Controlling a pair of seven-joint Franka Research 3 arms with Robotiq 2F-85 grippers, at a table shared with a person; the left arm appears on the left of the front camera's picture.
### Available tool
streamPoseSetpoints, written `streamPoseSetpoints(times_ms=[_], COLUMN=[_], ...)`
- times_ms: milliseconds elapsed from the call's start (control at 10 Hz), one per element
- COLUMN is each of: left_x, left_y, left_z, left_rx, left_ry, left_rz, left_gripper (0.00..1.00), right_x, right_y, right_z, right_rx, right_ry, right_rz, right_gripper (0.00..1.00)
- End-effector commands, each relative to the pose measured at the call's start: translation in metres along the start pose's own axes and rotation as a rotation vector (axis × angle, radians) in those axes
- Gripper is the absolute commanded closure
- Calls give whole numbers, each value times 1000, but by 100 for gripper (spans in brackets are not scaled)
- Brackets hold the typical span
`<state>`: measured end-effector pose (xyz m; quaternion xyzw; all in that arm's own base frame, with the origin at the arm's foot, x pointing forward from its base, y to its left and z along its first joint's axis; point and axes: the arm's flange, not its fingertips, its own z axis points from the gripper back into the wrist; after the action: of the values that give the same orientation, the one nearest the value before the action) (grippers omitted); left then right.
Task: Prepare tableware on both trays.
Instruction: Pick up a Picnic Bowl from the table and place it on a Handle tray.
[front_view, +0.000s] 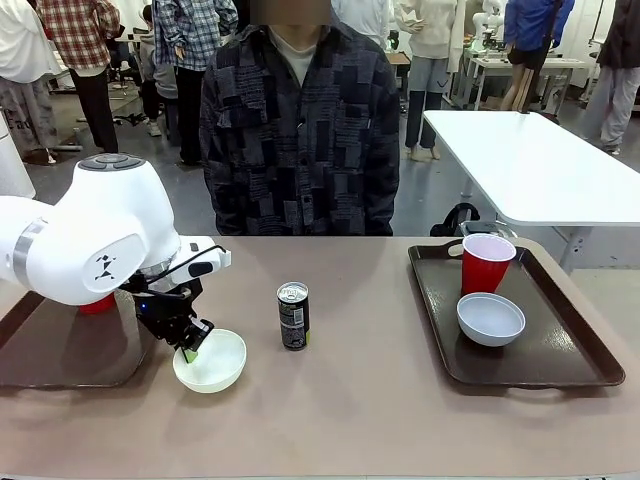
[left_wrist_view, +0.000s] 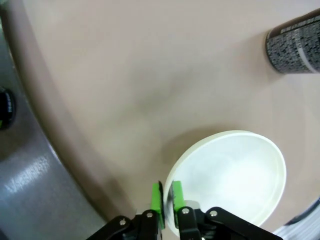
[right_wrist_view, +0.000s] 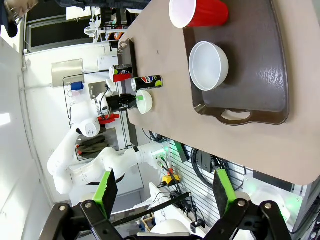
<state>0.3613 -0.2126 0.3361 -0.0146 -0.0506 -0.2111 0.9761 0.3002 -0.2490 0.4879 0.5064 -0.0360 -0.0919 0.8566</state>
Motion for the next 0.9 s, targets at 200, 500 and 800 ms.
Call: streamPoseSetpoints(times_ms=[200, 500, 800], left_x=[-10, -30, -54], left_y=[3, 16, 64], left_z=[31, 91, 122], left_rx=[16, -75, -17], left_ry=[10, -32, -79], left_rz=[17, 38, 57], left_gripper=[100, 100, 100], right_x=[-1, -1, -1], right_y=[1, 1, 1], right_z=[0, 0, 0], right_rx=[7, 7, 7], right_ry=[3, 3, 3], right_rz=[7, 7, 7], right_gripper=[0, 0, 0])
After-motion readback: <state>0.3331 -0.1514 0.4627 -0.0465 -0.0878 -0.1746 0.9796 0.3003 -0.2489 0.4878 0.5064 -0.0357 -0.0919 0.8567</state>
